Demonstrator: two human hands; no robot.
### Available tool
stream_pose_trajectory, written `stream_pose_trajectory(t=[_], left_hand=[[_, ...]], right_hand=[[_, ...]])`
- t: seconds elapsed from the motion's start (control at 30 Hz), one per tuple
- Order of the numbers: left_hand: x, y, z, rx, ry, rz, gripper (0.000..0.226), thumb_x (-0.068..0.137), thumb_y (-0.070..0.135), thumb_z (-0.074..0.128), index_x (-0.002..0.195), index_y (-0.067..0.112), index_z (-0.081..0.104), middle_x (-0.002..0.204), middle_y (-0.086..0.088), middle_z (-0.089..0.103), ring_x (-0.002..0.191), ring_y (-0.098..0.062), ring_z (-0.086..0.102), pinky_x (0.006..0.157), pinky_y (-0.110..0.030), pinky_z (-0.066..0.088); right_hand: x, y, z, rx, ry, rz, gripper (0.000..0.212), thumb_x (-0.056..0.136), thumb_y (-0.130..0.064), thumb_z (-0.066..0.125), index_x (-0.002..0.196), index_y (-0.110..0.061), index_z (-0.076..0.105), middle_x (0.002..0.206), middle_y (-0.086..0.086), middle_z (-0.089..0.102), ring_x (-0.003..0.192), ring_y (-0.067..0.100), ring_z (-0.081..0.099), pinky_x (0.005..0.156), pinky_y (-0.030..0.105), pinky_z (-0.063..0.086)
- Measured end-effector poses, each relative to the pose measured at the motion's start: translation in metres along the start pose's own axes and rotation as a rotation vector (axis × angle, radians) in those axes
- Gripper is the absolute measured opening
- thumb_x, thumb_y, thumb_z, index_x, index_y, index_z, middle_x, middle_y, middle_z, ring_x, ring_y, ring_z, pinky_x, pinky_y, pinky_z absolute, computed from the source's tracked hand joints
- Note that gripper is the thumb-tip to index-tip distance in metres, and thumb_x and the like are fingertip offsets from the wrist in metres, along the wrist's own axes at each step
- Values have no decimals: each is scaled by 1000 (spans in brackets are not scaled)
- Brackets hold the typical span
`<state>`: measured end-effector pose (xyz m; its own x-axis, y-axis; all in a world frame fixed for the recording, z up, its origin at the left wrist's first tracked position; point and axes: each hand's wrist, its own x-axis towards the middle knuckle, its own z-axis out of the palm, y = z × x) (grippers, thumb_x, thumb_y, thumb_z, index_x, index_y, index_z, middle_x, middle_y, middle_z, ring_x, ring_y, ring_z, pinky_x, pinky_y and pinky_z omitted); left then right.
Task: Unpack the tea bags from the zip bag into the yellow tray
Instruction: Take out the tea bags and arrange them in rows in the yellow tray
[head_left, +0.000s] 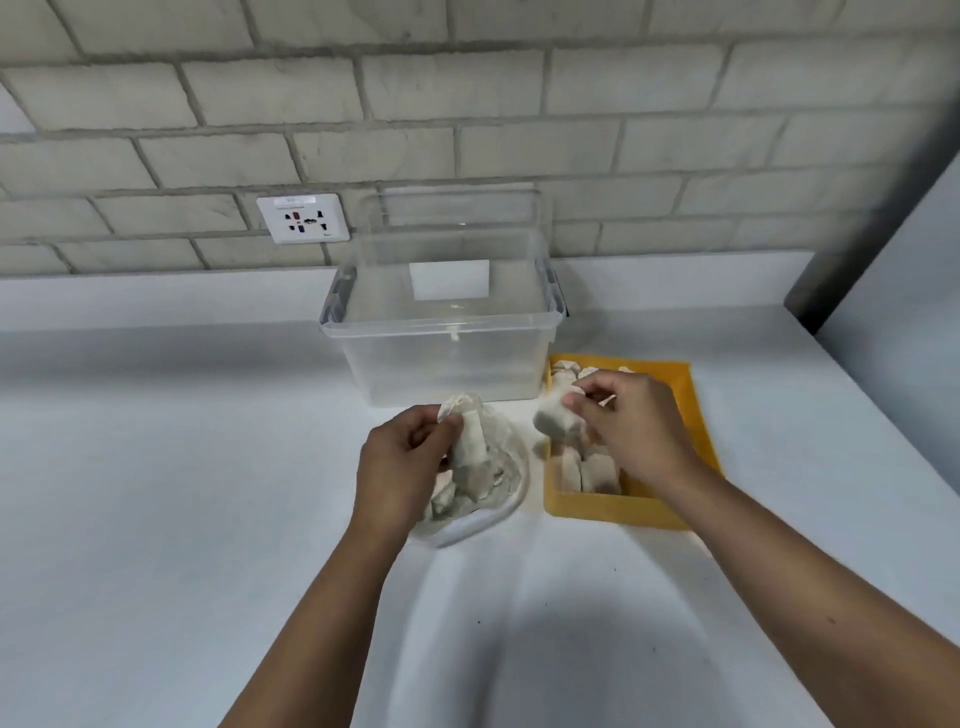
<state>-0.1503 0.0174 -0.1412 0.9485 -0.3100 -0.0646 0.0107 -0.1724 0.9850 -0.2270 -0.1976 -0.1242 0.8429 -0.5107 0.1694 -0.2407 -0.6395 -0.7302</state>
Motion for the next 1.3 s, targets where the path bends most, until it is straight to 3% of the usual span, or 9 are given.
stream_pose_trajectory(t=[0.1, 0.2, 0.33, 0.53, 0.7, 0.87, 1.0, 1.17, 1.3], left_hand=[[0, 7, 34, 16, -92, 22, 11, 94, 21, 67, 87, 23, 75, 80, -11, 74, 76, -30, 70, 84, -46, 60], [2, 6, 59, 33, -160, 27, 10, 92, 23, 68, 87, 25, 76, 83, -13, 74, 74, -23, 68, 85, -56, 57], [8, 4, 85, 41, -227, 12, 8, 86, 34, 70, 88, 30, 76, 83, -5, 77, 87, -32, 72, 87, -56, 56], [16, -7, 104, 90, -288, -33, 7, 91, 28, 70, 90, 25, 76, 83, -4, 77, 87, -29, 73, 88, -53, 56], [17, -14, 107, 111, -309, -46, 8, 92, 26, 69, 93, 23, 76, 84, 5, 78, 84, -14, 74, 87, -43, 58], [20, -14, 106, 49, -348, -62, 9, 92, 23, 69, 94, 19, 76, 84, 2, 78, 86, -17, 74, 81, -31, 57], [23, -16, 103, -35, -358, -131, 9, 92, 19, 68, 96, 16, 77, 87, -2, 79, 88, -22, 74, 87, -40, 57], [27, -15, 101, -76, -383, -193, 8, 91, 16, 70, 94, 13, 77, 85, -2, 79, 83, -20, 73, 85, -39, 58], [31, -19, 99, -110, -400, -214, 9, 91, 18, 70, 94, 13, 77, 86, -3, 79, 87, -24, 74, 87, -42, 58]], right_hand=[[9, 26, -43, -74, 17, 36, 6, 87, -21, 71, 82, -18, 70, 61, -5, 68, 55, 3, 65, 65, 21, 49], [17, 50, -66, -184, -28, 92, 7, 86, -21, 72, 80, -17, 69, 67, -2, 71, 62, 7, 67, 70, 27, 50], [24, 72, -61, -260, -177, 159, 8, 85, -19, 73, 88, -12, 72, 70, 1, 72, 67, 12, 67, 76, 30, 54], [42, 91, -33, -322, -257, 190, 8, 87, -16, 69, 92, -10, 71, 89, 6, 72, 85, 21, 67, 82, 34, 54], [57, 99, -19, -357, -178, 211, 15, 91, -18, 64, 102, -10, 70, 104, 8, 70, 98, 23, 63, 82, 31, 50], [61, 95, -9, -363, -73, 253, 16, 92, -21, 64, 99, -8, 70, 103, 9, 71, 95, 24, 64, 76, 26, 46], [62, 96, -3, -329, -11, 307, 14, 89, -21, 68, 94, -8, 70, 99, 9, 71, 94, 25, 64, 75, 26, 45], [65, 96, 5, -232, 58, 375, 9, 83, -18, 74, 81, -15, 66, 89, 8, 72, 87, 25, 66, 78, 30, 52], [66, 99, 8, -233, 91, 391, 11, 82, -16, 74, 80, -16, 64, 90, 7, 71, 87, 24, 65, 75, 27, 48]])
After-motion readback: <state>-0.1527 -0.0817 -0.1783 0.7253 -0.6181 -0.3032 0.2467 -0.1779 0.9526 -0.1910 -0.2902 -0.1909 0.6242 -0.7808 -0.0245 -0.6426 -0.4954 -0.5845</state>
